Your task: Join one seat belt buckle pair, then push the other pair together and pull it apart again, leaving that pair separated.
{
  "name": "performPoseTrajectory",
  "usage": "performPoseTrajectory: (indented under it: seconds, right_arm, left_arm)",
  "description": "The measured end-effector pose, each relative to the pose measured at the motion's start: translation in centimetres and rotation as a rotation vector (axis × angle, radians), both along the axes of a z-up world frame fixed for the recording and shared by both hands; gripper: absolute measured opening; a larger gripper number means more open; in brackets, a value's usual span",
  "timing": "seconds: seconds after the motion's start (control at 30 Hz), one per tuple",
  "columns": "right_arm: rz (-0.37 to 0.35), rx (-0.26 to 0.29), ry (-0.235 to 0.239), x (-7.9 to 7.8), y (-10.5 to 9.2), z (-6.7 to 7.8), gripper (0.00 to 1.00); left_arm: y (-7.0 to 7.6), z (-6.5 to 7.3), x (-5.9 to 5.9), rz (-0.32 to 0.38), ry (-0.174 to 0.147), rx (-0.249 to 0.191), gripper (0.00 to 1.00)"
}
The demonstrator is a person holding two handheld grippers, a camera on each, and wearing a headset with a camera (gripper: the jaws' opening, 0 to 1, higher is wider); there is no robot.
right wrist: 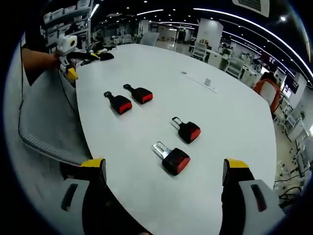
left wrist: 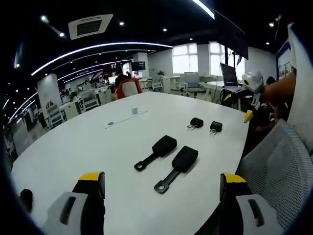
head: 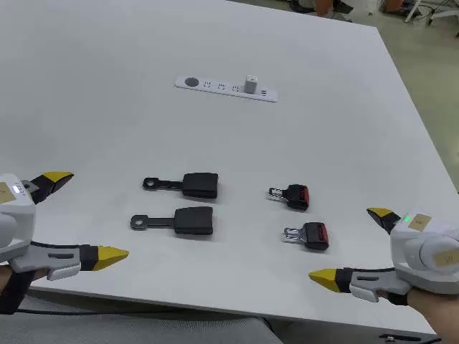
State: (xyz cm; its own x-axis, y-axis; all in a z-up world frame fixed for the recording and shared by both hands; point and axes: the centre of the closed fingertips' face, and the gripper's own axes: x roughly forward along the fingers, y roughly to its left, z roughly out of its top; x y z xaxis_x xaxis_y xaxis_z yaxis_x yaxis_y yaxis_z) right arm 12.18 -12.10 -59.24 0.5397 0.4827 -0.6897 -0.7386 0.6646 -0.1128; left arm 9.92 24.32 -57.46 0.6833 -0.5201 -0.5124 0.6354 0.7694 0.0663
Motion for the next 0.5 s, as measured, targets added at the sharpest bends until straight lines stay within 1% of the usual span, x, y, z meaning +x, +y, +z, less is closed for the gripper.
performPoseTrajectory:
  seconds: [0.07, 0.13, 0.33, 0.5]
  right_arm:
    - [-0.001, -0.007, 0.004, 0.07, -0.01, -0.12, 1.00]
    - [-0.006, -0.016, 0.004, 0.19, -0.14, -0.18, 1.00]
    - [0.005, -0.030, -0.002, 0.31, -0.07, -0.12, 1.00]
    - [0.003, -0.033, 0.001, 0.37, -0.41, -0.28, 1.00]
  left_arm:
    - [-0.03, -0.18, -0.02, -0.004, 0.006, 0.006, 1.00]
    - [-0.26, -0.12, -0.10, -0.010, 0.012, -0.003, 1.00]
    - [-0.25, -0.05, -0.03, -0.003, 0.006, -0.007, 1.00]
    - [-0.19, -0.16, -0.06, -0.006, 0.008, 0.003, 1.00]
